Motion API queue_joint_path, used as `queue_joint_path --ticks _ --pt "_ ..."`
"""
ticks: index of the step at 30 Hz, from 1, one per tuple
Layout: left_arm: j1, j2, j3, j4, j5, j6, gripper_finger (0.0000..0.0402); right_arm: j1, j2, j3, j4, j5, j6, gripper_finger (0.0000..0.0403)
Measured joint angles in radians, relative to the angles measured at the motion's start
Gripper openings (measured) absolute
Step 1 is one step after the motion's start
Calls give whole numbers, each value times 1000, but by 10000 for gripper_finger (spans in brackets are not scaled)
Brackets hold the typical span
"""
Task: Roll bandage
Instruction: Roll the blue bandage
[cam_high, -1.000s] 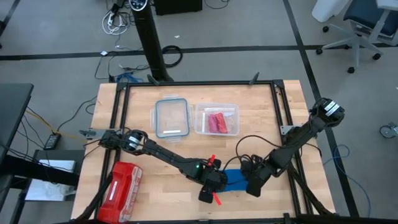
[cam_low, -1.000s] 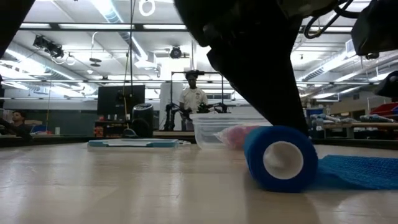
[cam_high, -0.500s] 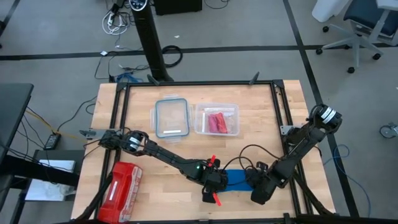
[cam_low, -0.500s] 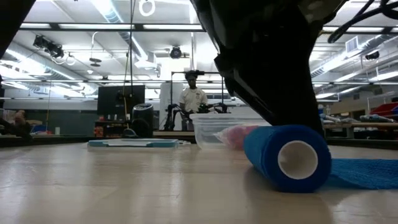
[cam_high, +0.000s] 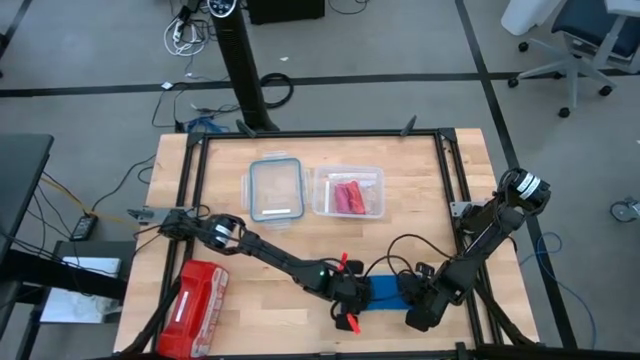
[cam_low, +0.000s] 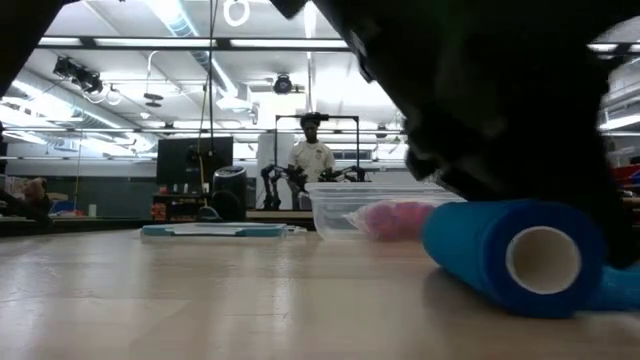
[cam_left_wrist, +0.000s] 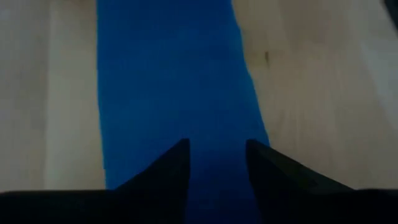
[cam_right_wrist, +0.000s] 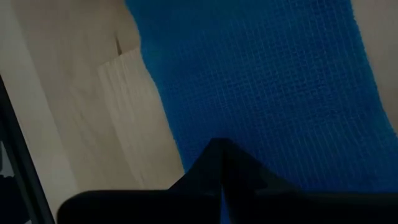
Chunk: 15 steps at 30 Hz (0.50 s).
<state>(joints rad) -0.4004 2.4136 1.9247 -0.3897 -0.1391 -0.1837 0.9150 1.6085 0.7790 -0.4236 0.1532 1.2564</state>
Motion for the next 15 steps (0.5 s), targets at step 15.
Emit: queue_joint_path --ticks 15 --pt "-27 -4 323 -465 60 53 160 1 1 -1 -2 3 2 4"
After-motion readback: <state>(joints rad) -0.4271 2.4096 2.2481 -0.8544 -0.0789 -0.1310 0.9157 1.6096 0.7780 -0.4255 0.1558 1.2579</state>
